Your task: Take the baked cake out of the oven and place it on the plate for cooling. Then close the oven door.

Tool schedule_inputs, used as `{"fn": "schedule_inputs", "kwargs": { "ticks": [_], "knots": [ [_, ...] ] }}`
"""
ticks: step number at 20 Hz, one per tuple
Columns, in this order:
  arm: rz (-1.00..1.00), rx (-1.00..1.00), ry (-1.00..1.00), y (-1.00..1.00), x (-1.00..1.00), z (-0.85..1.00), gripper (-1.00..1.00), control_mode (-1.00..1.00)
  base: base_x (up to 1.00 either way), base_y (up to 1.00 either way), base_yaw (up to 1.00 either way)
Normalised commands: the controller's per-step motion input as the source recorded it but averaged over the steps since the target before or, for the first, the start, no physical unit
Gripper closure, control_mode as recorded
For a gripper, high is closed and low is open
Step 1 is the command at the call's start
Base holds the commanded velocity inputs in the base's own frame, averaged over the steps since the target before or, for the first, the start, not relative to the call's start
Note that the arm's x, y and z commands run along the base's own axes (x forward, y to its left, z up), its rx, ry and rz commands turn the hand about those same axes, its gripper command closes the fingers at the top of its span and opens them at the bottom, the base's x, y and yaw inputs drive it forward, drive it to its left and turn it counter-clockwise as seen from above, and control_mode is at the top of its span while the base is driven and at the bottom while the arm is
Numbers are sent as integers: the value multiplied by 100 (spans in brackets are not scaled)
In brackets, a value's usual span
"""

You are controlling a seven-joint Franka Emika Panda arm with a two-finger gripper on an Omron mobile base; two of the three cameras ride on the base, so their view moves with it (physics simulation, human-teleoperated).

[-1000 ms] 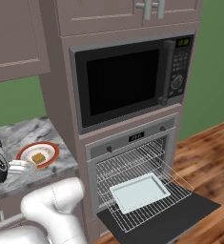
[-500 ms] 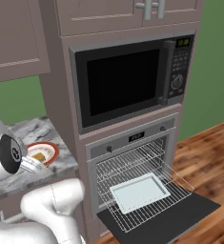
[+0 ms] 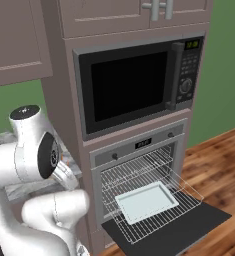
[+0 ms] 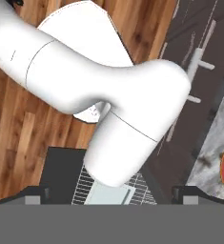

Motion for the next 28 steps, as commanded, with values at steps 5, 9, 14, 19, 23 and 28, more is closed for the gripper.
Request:
{"fn": "schedule_inputs", "kwargs": {
  "ticks": [5, 9, 14, 19, 23, 28],
  "knots": [
    [-13, 13, -14, -77, -28, 0, -100, -100, 0, 0, 0],
    [-14, 10, -21, -66, -27, 0, -100, -100, 0, 0, 0],
    [-13, 8, -23, -60, -20, 0, -100, -100, 0, 0, 0],
    [-12, 5, -24, -52, -13, -5, -100, -100, 0, 0, 0],
    [-6, 1, -18, -37, 0, -24, -100, -100, 0, 0, 0],
    [-4, 0, -8, -29, 1, -43, -100, -100, 0, 0, 0]
  ]
}}
